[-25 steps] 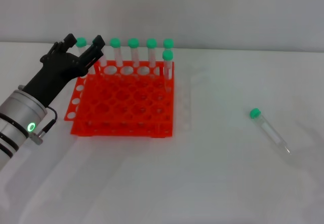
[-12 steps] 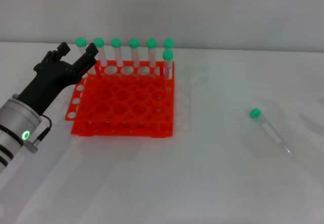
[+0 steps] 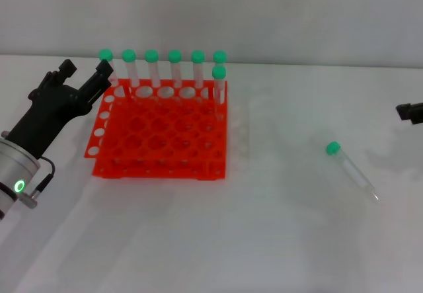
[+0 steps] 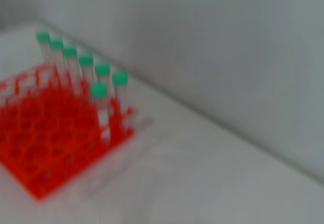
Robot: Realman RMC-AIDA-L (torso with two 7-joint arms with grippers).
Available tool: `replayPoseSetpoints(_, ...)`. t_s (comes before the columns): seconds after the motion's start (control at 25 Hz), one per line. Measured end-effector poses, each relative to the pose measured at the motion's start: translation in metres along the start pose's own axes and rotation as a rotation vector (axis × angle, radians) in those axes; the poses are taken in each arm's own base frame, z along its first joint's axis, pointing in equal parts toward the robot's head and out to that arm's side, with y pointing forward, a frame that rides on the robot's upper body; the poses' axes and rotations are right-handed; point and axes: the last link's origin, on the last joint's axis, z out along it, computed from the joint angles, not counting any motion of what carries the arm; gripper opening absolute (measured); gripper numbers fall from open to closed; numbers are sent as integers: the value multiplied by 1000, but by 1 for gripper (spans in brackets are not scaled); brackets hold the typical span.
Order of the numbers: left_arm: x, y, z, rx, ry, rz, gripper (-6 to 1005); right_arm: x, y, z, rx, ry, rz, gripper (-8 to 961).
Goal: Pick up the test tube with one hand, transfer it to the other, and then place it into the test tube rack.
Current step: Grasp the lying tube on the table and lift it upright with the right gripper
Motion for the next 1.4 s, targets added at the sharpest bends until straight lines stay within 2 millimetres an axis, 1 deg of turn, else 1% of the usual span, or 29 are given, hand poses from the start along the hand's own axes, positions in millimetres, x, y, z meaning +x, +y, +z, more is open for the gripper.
replayPoseSetpoints(0.08, 0, -1, 0, 1, 0, 1, 875, -9, 9, 9, 13, 81, -19, 813)
replayPoseSetpoints(0.12, 0, -1, 0, 1, 1, 2, 875, -9, 9, 9, 13, 81, -19, 811)
replayPoseSetpoints(0.16, 1, 0, 0, 0, 2, 4, 875, -16, 19, 21, 18, 152, -36, 810)
replayPoseSetpoints(0.28, 2, 1, 3, -6, 4, 9, 875, -19, 31, 40, -4, 229, -56, 811)
replayPoseSetpoints(0.36, 2, 1, 3, -7, 4, 10, 875, -18, 39, 54, -29, 283, -63, 811)
replayPoseSetpoints(0.48, 2, 1, 4, -11, 2, 12, 874, -11, 46, 76, -53, 349, -65, 795)
replayPoseSetpoints(0.64, 1, 1, 3, -10, 0, 12, 874, -6, 48, 93, -59, 375, -59, 773)
replayPoseSetpoints(0.8, 1, 1, 2, -7, -1, 14, 874, -2, 50, 106, -73, 419, -47, 751)
replayPoseSetpoints(1.0, 0, 2, 3, -11, -4, 27, 874, 0, 53, 120, -27, 478, -60, 702)
replayPoseSetpoints(1.2, 1, 2, 4, -11, -1, 32, 875, -2, 54, 124, -12, 485, -60, 653)
replayPoseSetpoints(1.4, 1, 2, 4, -11, -1, 34, 875, 1, 47, 125, 37, 507, -56, 649)
